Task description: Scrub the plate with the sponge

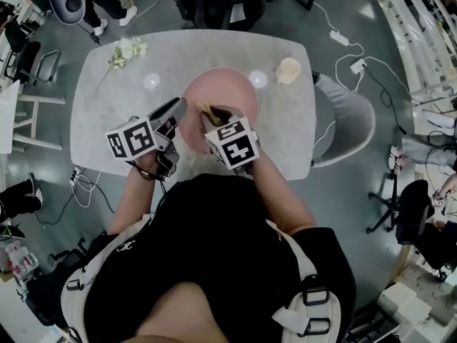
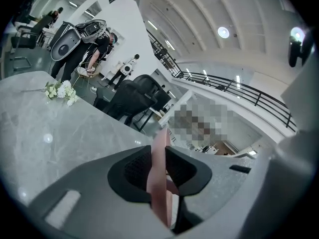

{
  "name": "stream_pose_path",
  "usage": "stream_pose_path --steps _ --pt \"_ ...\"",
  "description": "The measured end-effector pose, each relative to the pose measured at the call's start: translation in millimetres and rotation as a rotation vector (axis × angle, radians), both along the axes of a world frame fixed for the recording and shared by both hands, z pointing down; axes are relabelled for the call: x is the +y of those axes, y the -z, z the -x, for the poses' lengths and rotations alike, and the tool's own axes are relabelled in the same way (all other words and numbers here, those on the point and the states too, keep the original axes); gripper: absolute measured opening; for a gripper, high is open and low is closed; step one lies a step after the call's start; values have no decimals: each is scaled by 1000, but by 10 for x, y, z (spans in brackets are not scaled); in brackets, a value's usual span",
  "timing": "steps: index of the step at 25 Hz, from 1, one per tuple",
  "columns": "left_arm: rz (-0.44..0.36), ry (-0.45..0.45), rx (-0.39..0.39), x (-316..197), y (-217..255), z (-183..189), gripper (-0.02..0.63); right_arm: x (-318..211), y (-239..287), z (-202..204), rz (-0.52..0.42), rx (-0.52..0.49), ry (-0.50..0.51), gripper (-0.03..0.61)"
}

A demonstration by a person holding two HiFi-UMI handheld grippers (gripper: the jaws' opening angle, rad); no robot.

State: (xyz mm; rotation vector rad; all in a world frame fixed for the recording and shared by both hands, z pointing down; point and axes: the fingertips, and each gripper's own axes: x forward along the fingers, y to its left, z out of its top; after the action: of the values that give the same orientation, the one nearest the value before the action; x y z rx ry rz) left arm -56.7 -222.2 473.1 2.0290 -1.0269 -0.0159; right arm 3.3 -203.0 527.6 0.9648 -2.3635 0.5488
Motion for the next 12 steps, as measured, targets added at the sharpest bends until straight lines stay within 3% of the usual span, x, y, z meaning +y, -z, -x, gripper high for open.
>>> stream_pose_path --steps 4,12 --pt "-15 -26 -34 18 12 -99 84 -116 108 -38 11 -23 -26 67" --pt "5 40 67 -31 43 12 84 -333 -36 -480 56 28 -191 69"
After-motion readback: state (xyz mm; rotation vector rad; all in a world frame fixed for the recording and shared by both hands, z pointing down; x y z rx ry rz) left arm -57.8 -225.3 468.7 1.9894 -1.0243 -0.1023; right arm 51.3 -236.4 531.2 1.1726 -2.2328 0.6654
